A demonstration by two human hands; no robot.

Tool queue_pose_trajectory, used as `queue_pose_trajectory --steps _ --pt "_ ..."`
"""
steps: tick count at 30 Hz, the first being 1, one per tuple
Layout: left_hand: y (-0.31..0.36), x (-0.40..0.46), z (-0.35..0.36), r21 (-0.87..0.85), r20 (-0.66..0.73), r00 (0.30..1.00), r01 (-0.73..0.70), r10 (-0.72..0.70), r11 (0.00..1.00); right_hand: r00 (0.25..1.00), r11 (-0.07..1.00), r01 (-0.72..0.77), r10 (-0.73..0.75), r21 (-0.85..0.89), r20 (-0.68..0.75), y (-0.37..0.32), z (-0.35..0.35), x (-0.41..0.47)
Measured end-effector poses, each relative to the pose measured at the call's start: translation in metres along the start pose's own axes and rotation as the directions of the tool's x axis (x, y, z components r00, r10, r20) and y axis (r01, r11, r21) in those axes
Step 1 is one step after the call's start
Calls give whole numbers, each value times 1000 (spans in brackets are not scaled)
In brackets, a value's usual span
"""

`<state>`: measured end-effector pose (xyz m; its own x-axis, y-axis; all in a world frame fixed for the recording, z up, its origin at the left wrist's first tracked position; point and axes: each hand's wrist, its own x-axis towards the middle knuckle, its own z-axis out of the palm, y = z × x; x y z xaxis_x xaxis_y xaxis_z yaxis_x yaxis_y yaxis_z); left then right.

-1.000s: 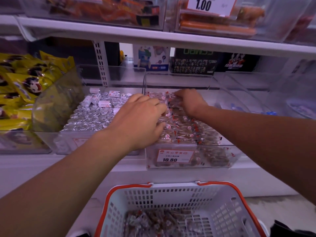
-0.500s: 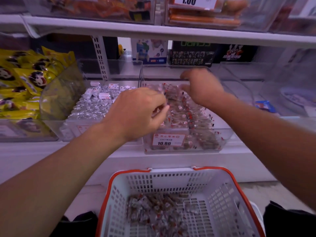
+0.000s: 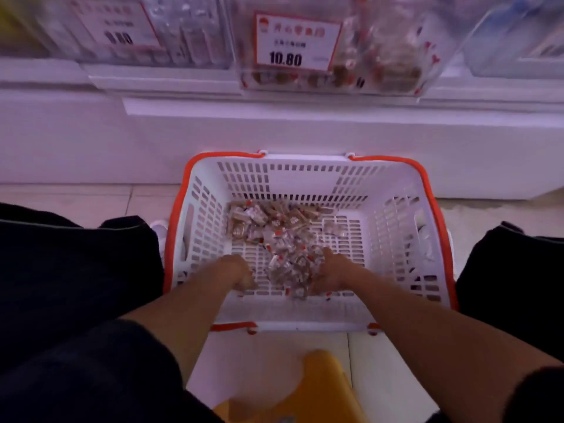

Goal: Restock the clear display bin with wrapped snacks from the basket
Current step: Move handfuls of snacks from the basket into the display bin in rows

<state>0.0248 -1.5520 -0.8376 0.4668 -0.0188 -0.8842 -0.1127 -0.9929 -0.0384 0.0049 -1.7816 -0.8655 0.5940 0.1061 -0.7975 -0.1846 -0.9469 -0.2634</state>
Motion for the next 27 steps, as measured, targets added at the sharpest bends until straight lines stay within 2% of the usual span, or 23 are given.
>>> queue_pose_trajectory --steps 3,5,8,11,14,16,18,20,22,23,25,26,27 --pt "11 26 40 -297 -10 988 142 -152 944 982 957 -190 191 220 16 2 21 28" --pt "18 38 53 -458 -54 979 149 -195 877 971 922 -227 239 312 0 1 34 43" --pt "21 45 59 -472 -95 967 165 -236 866 959 820 -189 272 540 -77 -10 49 53" --pt "23 52 55 -539 -102 963 157 -250 827 929 848 -207 327 488 -175 -24 51 59" --pt "30 61 51 -675 -38 964 171 -265 718 921 868 -162 304 470 -243 -33 48 63" --pt "35 67 52 -728 -24 965 162 -261 666 926 877 -147 284 457 -248 -32 46 65" --pt "37 73 53 -792 -8 966 152 -258 592 944 846 -112 255 521 -210 -27 43 67" --pt "38 78 52 -853 54 979 148 -197 501 960 756 -79 234 650 -155 -22 38 65" --pt "41 80 54 -925 76 983 131 -166 355 968 604 -83 238 793 -80 -17 34 65" --pt "43 77 52 -931 86 983 136 -160 337 972 508 -93 233 856 -32 -15 33 64" --pt "47 74 52 -889 60 979 143 -197 436 980 363 -122 191 924 54 -15 34 61" --pt "48 74 53 -849 43 980 139 -196 510 981 332 -138 174 933 84 -15 35 60" --pt "48 73 54 -827 43 982 140 -186 545 981 313 -154 164 937 106 -15 35 59"
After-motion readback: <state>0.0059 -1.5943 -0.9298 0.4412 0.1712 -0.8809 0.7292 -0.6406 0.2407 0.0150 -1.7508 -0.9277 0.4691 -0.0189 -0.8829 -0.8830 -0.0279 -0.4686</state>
